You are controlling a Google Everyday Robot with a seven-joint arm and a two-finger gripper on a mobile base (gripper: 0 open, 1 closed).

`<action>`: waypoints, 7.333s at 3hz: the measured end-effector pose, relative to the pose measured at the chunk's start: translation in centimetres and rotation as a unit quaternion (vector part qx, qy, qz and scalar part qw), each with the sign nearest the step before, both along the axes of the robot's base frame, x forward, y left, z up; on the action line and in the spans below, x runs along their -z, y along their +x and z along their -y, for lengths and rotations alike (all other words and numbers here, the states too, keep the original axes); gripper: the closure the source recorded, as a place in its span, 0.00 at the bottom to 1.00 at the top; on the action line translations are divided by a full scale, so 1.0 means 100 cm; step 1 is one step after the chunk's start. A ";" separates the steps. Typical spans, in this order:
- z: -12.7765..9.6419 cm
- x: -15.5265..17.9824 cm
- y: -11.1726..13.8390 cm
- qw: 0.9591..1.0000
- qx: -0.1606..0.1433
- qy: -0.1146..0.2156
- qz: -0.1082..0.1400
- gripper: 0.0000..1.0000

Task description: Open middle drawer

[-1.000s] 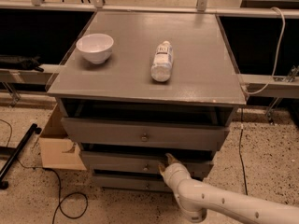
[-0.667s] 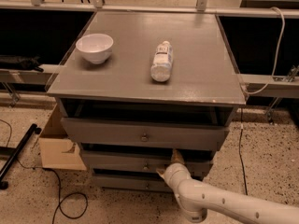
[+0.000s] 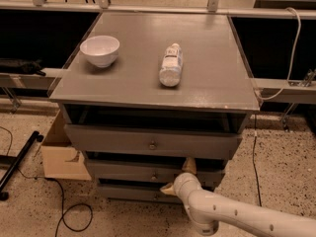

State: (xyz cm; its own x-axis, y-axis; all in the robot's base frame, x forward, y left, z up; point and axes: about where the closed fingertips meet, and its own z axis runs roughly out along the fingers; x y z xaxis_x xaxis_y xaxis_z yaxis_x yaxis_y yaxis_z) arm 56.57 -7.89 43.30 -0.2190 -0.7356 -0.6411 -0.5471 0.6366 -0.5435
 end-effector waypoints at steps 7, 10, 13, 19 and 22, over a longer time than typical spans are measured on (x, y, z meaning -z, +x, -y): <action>0.019 0.001 0.026 0.999 0.029 -0.011 -0.006 0.89; 0.028 0.012 0.018 0.999 0.036 0.013 -0.018 1.00; 0.028 0.004 0.000 0.999 0.044 0.020 -0.016 1.00; 0.024 0.009 -0.050 0.998 0.042 0.039 -0.021 1.00; 0.029 0.010 -0.072 0.998 0.048 0.037 -0.027 1.00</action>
Offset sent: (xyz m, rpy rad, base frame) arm 0.0465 -0.0359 -0.0007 -0.0422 0.0125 -0.1111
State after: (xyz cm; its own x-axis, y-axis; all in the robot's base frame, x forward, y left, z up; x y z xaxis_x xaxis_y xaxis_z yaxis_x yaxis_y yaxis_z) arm 49.37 -10.83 42.35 -0.3218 -0.6601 -0.6787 -0.5080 0.7253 -0.4645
